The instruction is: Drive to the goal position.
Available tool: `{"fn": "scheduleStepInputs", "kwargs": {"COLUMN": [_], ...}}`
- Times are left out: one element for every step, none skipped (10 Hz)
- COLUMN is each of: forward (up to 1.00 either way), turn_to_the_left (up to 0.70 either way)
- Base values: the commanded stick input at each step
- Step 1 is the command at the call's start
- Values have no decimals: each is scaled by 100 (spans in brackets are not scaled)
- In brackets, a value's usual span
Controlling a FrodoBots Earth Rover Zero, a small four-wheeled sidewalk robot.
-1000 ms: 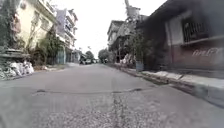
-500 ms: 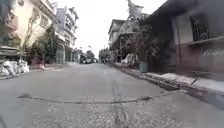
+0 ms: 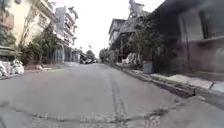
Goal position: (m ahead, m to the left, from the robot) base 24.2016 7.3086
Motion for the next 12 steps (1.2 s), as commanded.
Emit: {"fn": "scheduleStepInputs", "kwargs": {"forward": [100, 100, 100, 100, 100, 100, 100, 100, 100, 100, 100, 100], "turn_to_the_left": [4, 4, 4, 4, 4, 4, 4, 3, 3, 3, 4, 3]}}
